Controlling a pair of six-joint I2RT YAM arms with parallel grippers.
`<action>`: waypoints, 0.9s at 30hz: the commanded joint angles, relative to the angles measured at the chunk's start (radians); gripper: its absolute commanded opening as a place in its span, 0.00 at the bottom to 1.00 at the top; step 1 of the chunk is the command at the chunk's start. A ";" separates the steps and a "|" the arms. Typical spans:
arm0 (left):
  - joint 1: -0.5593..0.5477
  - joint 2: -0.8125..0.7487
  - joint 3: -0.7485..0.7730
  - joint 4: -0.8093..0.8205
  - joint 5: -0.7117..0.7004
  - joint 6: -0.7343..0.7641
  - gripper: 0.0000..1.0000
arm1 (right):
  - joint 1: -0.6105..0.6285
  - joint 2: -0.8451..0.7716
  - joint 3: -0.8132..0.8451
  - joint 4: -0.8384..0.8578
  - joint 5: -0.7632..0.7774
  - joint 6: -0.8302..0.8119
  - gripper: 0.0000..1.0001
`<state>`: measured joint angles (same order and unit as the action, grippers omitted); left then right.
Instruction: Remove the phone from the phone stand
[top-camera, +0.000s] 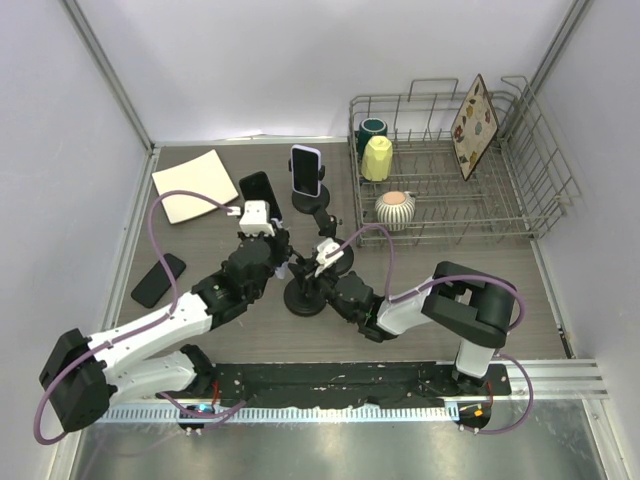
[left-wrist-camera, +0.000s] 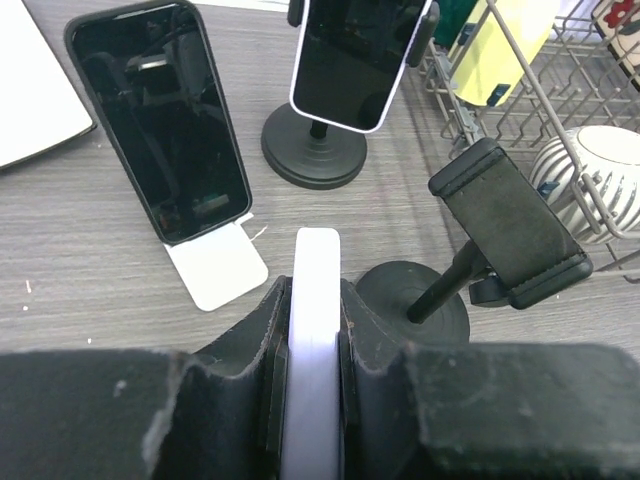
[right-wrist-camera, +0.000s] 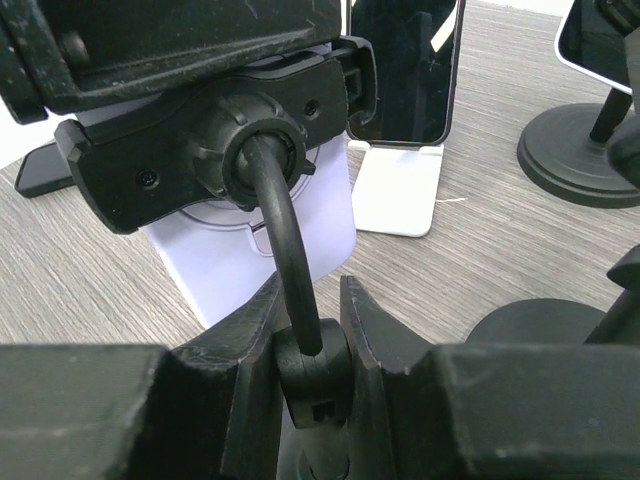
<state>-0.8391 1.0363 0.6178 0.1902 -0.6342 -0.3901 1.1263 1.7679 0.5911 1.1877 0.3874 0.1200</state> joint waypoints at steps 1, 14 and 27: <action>-0.055 0.004 0.036 -0.093 -0.157 -0.186 0.00 | 0.012 0.022 -0.001 -0.042 0.135 0.095 0.01; -0.258 0.111 0.175 -0.380 -0.300 -0.484 0.00 | 0.026 0.036 0.007 -0.082 0.323 0.107 0.01; -0.210 0.061 0.214 -0.664 -0.358 -0.664 0.00 | 0.032 0.024 0.012 -0.158 0.520 0.139 0.01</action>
<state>-1.0500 1.1313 0.8162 -0.3386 -1.0569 -0.9424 1.1992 1.7679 0.5991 1.1587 0.6838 0.1703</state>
